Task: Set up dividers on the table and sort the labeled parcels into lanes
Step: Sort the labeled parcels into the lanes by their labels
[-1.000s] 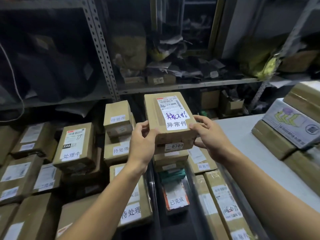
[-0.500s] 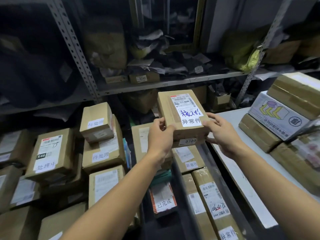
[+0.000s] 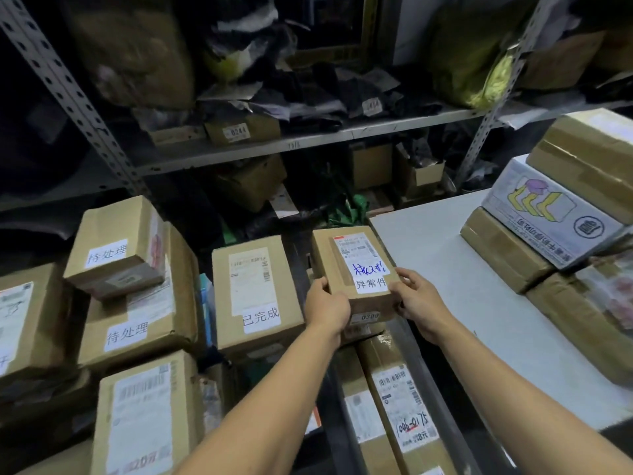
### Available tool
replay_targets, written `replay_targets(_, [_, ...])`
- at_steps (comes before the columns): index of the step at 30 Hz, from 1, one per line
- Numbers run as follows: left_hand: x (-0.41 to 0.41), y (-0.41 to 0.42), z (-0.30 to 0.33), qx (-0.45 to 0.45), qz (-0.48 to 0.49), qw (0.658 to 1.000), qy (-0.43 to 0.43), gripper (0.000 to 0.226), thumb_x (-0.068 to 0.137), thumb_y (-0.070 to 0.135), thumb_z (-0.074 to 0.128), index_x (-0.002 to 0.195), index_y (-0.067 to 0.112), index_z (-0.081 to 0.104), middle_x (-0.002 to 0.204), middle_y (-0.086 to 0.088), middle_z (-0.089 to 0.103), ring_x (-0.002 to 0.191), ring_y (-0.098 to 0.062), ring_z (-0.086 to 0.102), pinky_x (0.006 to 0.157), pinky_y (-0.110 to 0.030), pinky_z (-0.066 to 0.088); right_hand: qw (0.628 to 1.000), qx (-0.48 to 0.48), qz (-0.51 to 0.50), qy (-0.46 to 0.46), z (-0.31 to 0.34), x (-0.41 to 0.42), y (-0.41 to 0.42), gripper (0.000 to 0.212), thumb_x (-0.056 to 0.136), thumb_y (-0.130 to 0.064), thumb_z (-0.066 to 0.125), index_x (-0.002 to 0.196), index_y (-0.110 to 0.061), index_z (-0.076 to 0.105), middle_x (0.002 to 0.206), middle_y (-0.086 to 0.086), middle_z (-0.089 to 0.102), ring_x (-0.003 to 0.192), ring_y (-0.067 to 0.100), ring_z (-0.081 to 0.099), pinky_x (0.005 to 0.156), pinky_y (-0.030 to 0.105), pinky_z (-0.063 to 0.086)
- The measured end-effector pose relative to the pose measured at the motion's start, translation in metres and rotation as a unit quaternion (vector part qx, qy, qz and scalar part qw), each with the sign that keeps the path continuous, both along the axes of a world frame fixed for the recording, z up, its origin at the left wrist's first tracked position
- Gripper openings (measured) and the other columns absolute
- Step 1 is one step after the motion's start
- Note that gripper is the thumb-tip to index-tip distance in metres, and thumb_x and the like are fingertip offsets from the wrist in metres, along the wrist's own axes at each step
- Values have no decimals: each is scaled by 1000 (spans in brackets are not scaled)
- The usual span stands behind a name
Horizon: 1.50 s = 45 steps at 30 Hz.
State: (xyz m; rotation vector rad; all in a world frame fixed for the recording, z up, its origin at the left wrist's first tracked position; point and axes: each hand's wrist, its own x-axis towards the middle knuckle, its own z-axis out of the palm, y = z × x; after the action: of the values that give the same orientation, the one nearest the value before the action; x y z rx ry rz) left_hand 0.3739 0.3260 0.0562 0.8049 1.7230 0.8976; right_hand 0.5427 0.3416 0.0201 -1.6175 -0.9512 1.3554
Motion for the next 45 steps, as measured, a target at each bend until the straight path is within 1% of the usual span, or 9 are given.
replay_targets(6, [8,9,-18,-45,8,998,42,29,96,8,51,122,20,52,112,2,59,89,-13,51,49,-12,34,999,-6,24,-21,-21,3,6,23,93,-16,62,110,-31,64,106,-4,72,90,12,69,54,18,49])
replay_targets(9, [9,9,-26,-68,6,997,41,31,94,9,53,123,19,49,117,-1,59,91,-13,51,55,-15,38,997,-18,49,-48,-28,3,8,33,92,-18,63,124,-25,59,112,-4,70,101,16,67,60,22,52])
replay_targets(14, [13,2,-40,-106,-11,991,86,33,89,9,49,121,17,44,123,-6,60,108,-29,56,98,-44,45,993,-27,68,-94,-37,4,4,44,78,-15,62,121,-22,56,116,-1,68,106,19,66,79,38,59])
replay_targets(19, [14,-3,-39,-116,-40,987,104,40,91,10,49,129,13,40,130,-9,57,117,-32,55,101,-43,45,986,-26,93,-135,-35,4,-1,52,76,-19,62,127,-22,52,122,0,65,110,15,63,94,44,54])
replay_targets(24, [25,-8,-25,-76,-78,989,102,69,95,11,46,154,11,10,159,-5,19,141,-28,31,113,-40,34,962,-36,117,-243,-14,-3,-4,53,88,-21,60,139,-13,48,131,5,62,102,15,58,83,27,43])
replay_targets(28, [27,-10,0,25,-85,992,93,54,93,8,42,145,15,31,148,-2,36,126,-24,46,96,-29,39,946,33,103,-305,24,-20,-4,58,91,-27,60,145,-16,44,140,4,57,123,20,55,87,21,35])
replay_targets(34, [-10,-13,70,145,-66,981,108,38,97,18,42,135,22,42,128,2,53,113,-21,54,94,-37,47,946,162,87,-266,96,-61,-20,46,94,-25,60,139,-24,51,130,-4,62,110,5,56,92,20,41])
replay_targets(39, [-100,-38,135,282,-53,934,214,23,95,22,50,117,27,56,104,7,62,93,-10,58,79,-28,50,927,261,145,-226,160,-138,-45,40,95,-29,60,135,-31,53,121,-14,62,105,-1,58,85,9,44])
replay_targets(45, [-240,-103,174,305,-27,909,284,18,92,32,57,108,38,58,90,17,64,81,4,60,63,-8,43,897,336,235,-168,211,-261,-83,35,94,-28,62,129,-28,57,113,-16,65,102,-7,61,83,7,47])
